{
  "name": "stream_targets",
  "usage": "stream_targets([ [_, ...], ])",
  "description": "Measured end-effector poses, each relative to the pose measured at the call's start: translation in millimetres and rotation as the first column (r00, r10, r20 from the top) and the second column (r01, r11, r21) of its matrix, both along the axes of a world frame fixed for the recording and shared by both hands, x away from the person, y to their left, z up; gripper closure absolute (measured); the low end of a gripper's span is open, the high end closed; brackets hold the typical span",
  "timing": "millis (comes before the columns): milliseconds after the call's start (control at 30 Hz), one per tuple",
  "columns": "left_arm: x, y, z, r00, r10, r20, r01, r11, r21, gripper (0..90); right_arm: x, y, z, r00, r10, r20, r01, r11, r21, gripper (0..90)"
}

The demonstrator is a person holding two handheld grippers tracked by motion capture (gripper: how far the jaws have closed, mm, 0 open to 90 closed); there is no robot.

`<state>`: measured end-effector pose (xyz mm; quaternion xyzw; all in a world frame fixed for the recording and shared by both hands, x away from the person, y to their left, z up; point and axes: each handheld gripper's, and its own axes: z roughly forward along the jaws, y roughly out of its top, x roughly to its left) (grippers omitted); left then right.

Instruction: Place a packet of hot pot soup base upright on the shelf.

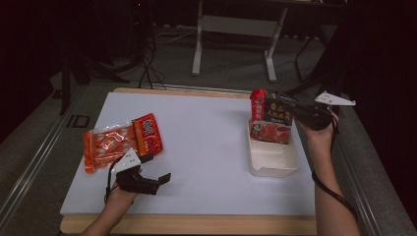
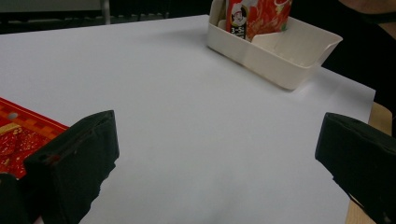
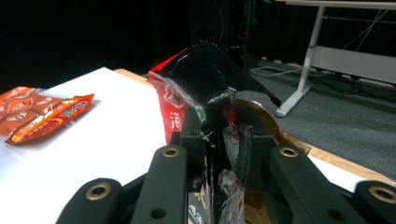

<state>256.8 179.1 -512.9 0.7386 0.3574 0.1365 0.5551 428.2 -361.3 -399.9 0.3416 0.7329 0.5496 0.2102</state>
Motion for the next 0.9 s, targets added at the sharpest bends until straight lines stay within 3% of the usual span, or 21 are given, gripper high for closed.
stream_targets([
  [167, 0.5, -0.2, -1.1, 1.0000, 0.002, -0.006, -0.002, 1.0000, -0.008, 0.0, -4.4, -4.1, -4.9, 1.0000, 0.008, 0.005, -0.008, 1.000, 0.025, 74.8],
  [300, 0.7, 1.1, -0.5, 1.0000, 0.004, -0.002, -0.004, 1.0000, -0.004, 0.0, -5.2, -2.5, -17.3, 0.9995, 0.009, -0.030, -0.009, 1.000, -0.004, 74.2],
  [633, 1.0, 1.3, -0.8, 0.9999, -0.013, 0.009, 0.014, 0.9998, -0.011, 0.0, -15.3, -25.0, -39.0, 0.9984, -0.035, -0.044, 0.037, 0.998, 0.048, 72.9],
  [733, 1.7, 2.0, -0.5, 0.9999, -0.007, 0.015, 0.007, 0.9999, -0.015, 0.0, -17.5, -23.3, -35.4, 0.9974, -0.051, -0.052, 0.052, 0.998, 0.019, 68.4],
  [800, 1.5, 1.8, -0.3, 0.9998, -0.012, 0.015, 0.012, 0.9999, -0.012, 0.0, -19.6, -22.3, -31.3, 0.9959, -0.072, -0.054, 0.073, 0.997, 0.030, 57.1],
  [900, 1.7, 4.0, -1.4, 0.9998, -0.016, 0.010, 0.016, 0.9996, -0.023, 0.0, -25.3, -21.4, -21.6, 0.9911, -0.115, -0.067, 0.116, 0.993, 0.004, 50.6],
])
